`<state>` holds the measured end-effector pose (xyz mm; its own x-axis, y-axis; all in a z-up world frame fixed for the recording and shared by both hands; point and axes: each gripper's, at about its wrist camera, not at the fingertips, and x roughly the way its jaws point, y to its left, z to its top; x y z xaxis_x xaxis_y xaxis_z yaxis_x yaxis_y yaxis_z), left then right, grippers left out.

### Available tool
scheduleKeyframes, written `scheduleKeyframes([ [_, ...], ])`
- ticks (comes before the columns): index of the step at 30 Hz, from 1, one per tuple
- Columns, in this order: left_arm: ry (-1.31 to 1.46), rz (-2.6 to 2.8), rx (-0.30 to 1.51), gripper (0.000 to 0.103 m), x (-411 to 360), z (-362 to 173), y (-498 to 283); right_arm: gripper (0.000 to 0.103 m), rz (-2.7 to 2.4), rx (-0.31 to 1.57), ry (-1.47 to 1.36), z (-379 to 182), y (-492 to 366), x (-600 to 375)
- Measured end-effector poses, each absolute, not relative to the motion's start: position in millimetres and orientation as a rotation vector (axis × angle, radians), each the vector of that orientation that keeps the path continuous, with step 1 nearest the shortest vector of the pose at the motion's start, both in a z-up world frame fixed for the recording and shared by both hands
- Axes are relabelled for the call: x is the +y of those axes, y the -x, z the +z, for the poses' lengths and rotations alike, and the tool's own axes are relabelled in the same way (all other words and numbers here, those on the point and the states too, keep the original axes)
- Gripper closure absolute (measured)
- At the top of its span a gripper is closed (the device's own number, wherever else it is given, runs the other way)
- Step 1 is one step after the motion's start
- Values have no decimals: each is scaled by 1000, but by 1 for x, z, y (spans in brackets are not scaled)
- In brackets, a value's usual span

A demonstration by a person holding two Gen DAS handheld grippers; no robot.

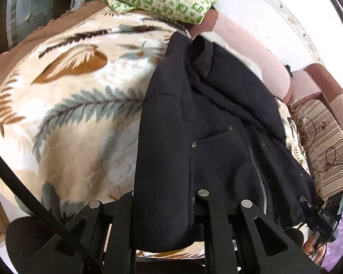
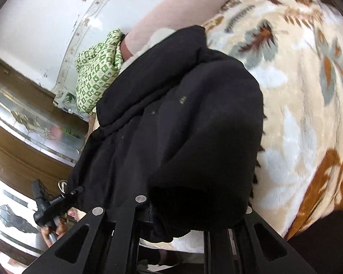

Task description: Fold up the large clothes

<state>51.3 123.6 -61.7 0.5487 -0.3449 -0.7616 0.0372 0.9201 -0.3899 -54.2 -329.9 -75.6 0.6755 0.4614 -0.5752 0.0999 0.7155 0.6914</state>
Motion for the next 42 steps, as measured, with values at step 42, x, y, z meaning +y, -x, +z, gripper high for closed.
scheduleKeyframes([
  [42,270,86,1024,82,32,-64,-451,88,45,994,-739,-71,-344,-381],
])
